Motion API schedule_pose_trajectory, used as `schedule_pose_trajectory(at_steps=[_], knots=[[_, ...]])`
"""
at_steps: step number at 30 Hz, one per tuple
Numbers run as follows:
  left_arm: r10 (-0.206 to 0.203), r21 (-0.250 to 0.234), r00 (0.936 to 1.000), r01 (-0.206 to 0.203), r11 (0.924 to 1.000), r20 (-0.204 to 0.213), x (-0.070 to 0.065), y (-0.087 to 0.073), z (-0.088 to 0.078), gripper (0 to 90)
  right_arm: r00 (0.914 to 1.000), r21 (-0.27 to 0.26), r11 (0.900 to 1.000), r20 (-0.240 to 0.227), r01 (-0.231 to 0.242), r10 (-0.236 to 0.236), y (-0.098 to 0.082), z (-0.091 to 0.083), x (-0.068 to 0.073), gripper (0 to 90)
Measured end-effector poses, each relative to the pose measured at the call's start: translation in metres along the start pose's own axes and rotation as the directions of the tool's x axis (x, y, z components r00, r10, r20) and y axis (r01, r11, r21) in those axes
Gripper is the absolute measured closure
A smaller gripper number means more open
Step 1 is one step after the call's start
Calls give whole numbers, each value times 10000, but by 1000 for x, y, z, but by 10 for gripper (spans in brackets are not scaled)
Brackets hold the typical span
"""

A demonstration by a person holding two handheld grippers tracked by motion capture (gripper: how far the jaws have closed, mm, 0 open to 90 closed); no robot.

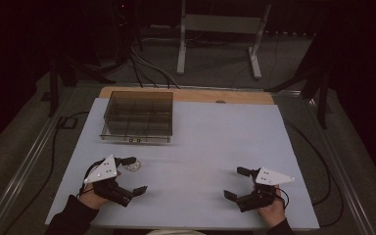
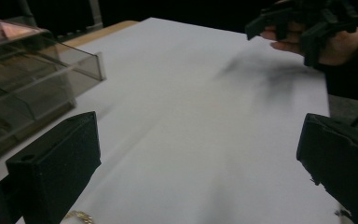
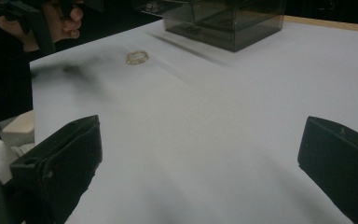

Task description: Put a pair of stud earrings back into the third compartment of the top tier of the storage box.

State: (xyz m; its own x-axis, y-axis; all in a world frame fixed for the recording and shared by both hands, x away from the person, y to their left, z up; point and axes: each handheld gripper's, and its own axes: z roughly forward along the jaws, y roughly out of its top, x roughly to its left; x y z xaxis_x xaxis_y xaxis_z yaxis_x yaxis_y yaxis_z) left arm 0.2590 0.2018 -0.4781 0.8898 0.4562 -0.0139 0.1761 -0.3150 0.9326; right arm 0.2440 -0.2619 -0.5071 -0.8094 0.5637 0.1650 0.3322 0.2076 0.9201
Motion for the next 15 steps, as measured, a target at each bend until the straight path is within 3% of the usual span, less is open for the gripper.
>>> schedule_pose_trajectory(at_steps=[15], knots=[[-346,-34,9955,344,9994,-886,14,5,7,5,9998,-85,9998,-9,-184,184,0,-1,-3,0]])
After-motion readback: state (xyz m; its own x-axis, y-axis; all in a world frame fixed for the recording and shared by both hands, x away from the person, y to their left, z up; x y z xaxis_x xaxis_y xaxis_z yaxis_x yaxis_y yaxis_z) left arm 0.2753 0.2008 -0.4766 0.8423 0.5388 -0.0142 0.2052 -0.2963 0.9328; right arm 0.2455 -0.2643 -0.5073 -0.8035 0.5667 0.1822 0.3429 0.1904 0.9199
